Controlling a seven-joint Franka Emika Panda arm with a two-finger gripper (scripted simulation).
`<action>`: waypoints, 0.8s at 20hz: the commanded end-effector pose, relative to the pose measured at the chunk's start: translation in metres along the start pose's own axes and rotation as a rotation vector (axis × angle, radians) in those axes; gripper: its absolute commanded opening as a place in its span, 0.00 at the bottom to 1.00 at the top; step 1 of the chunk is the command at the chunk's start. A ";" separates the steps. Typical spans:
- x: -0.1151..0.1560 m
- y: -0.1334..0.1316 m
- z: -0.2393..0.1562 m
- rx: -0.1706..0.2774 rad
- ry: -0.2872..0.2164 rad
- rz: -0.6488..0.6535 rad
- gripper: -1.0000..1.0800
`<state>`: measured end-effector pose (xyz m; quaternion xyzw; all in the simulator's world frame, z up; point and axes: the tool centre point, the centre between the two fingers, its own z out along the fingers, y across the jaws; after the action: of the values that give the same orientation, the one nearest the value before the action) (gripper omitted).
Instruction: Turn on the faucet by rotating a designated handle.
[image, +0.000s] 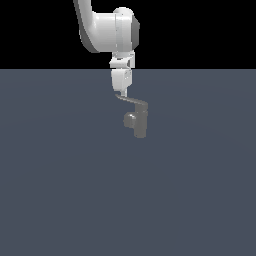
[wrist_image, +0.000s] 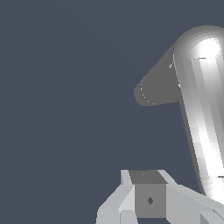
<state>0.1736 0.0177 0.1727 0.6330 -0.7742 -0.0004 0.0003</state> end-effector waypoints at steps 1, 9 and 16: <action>-0.001 0.004 0.000 0.000 0.000 0.000 0.00; -0.004 0.021 0.000 0.000 0.000 0.000 0.00; -0.007 0.037 0.000 0.001 0.000 0.000 0.00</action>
<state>0.1438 0.0298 0.1728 0.6328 -0.7743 0.0014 -0.0015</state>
